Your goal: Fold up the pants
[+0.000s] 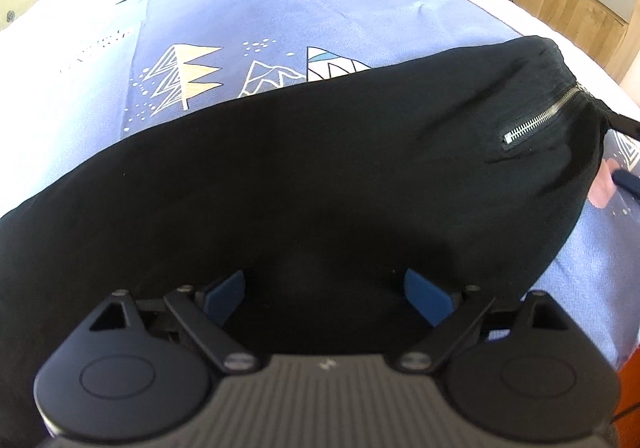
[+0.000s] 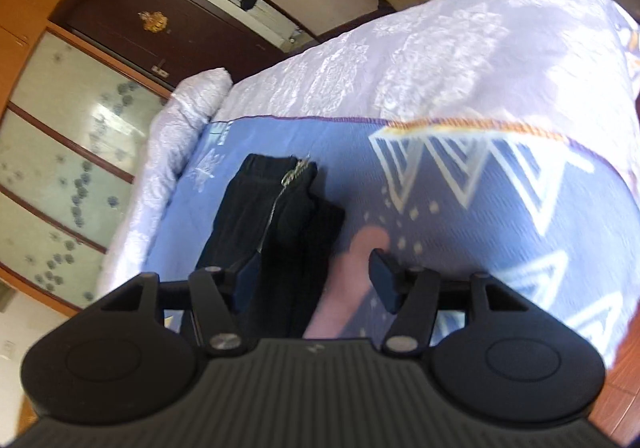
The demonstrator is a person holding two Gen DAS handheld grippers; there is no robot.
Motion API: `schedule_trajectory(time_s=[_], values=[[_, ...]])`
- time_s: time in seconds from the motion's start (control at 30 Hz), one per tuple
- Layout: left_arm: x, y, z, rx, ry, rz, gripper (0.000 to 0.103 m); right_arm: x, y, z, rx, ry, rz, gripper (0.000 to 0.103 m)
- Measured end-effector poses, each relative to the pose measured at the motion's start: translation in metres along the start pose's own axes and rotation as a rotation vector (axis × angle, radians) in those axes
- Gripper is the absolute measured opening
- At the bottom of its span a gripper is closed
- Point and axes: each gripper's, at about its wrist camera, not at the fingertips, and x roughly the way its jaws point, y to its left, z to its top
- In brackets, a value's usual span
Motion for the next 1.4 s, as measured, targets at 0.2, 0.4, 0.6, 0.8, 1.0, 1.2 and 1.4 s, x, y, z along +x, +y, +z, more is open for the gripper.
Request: schedule_trajectory(time_s=[0.2, 0.4, 0.6, 0.8, 1.0, 1.2, 1.4], values=[[0.003, 0.002, 0.001, 0.002, 0.0, -0.001, 0.095, 0.023, 0.017, -0.001, -0.116, -0.003, -0.05, 0.062], [0.003, 0.007, 0.005, -0.005, 0.016, -0.028, 0.096, 0.035, 0.02, -0.005, -0.16, -0.008, -0.073, 0.034], [-0.02, 0.037, 0.032, -0.105, 0.046, -0.19, 0.073, 0.023, 0.023, -0.009, -0.174, -0.024, -0.007, 0.024], [-0.059, 0.043, 0.084, -0.158, -0.06, -0.417, 0.084, 0.006, 0.058, -0.028, -0.423, -0.102, 0.025, 0.024], [-0.067, 0.018, 0.112, -0.132, -0.057, -0.481, 0.095, -0.009, 0.111, -0.067, -0.778, -0.172, 0.05, 0.023], [-0.072, 0.012, 0.114, -0.1, -0.038, -0.5, 0.1, -0.016, 0.143, -0.121, -1.105, -0.187, 0.083, 0.023], [-0.068, 0.014, 0.103, -0.031, 0.023, -0.368, 0.103, -0.018, 0.161, -0.182, -1.413, -0.209, 0.145, 0.023]])
